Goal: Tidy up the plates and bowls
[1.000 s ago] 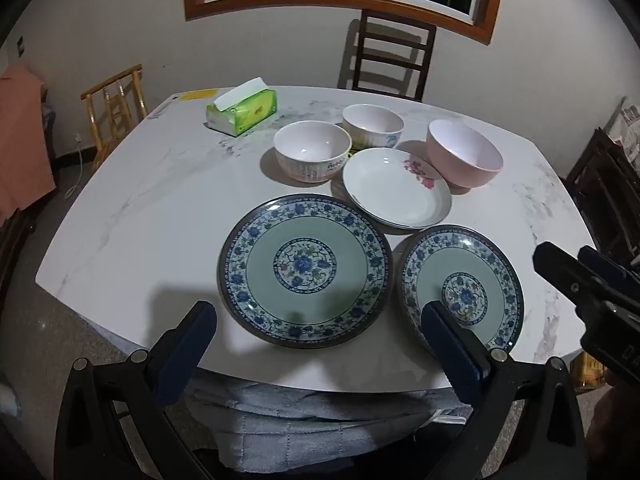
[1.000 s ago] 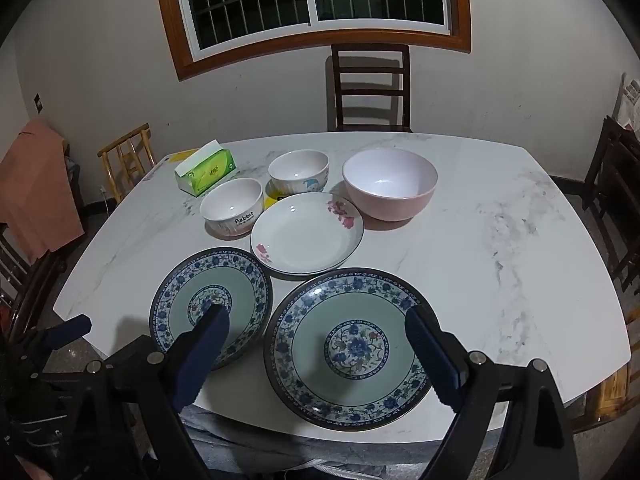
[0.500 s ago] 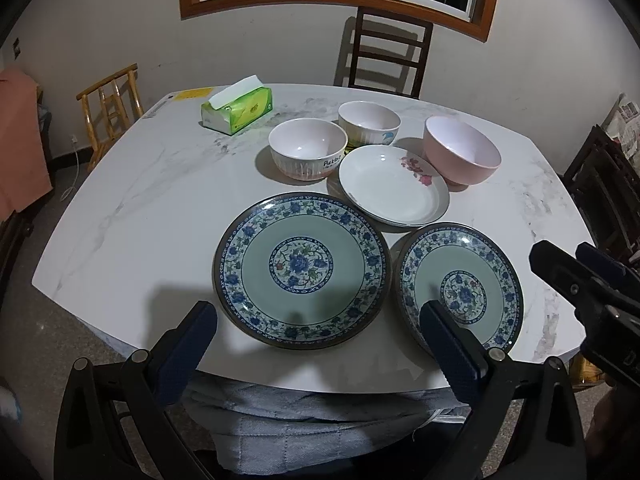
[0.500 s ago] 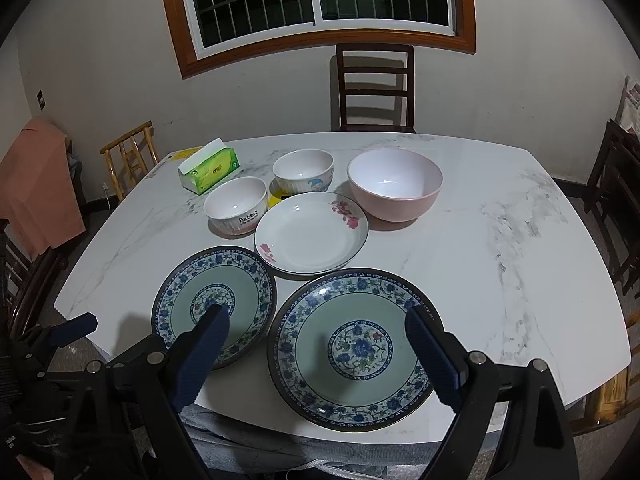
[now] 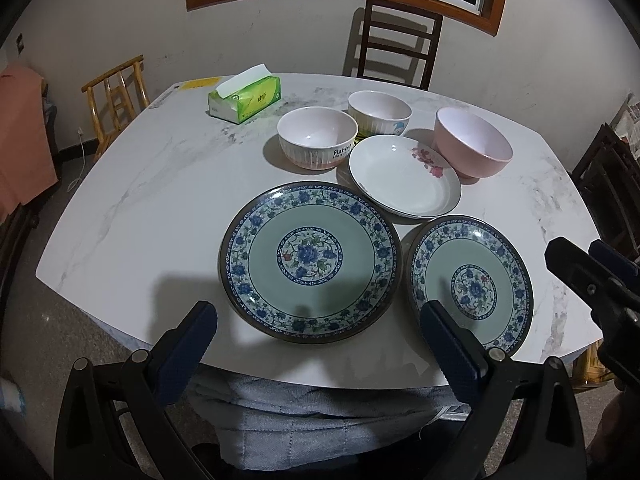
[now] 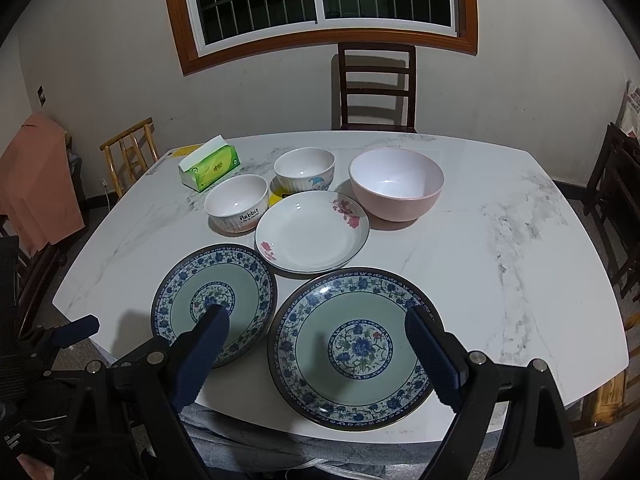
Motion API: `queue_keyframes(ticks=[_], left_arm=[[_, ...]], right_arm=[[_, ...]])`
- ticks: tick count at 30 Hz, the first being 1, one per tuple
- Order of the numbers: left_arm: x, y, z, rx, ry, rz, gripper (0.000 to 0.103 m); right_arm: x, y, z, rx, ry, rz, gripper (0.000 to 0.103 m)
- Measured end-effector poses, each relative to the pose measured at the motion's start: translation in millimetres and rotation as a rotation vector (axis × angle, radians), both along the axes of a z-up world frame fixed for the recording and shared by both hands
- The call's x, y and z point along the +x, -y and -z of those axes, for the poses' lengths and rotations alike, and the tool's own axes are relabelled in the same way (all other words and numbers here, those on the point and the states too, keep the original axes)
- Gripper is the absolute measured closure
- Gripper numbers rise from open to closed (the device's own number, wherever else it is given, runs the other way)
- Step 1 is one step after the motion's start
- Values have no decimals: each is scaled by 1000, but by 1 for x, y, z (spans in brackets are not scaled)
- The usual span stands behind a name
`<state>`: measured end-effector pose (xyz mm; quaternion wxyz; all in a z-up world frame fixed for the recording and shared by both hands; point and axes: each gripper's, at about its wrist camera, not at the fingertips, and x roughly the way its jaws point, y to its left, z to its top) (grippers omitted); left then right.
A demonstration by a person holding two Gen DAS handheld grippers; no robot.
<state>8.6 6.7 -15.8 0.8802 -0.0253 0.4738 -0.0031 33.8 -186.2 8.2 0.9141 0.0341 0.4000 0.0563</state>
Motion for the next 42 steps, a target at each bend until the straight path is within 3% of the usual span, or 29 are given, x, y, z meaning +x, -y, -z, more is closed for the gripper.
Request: queue_keyframes(ticks=[42], left_arm=[[1, 2, -3, 11, 1, 10, 5]], right_arm=[[1, -1, 2, 5, -14, -1, 11]])
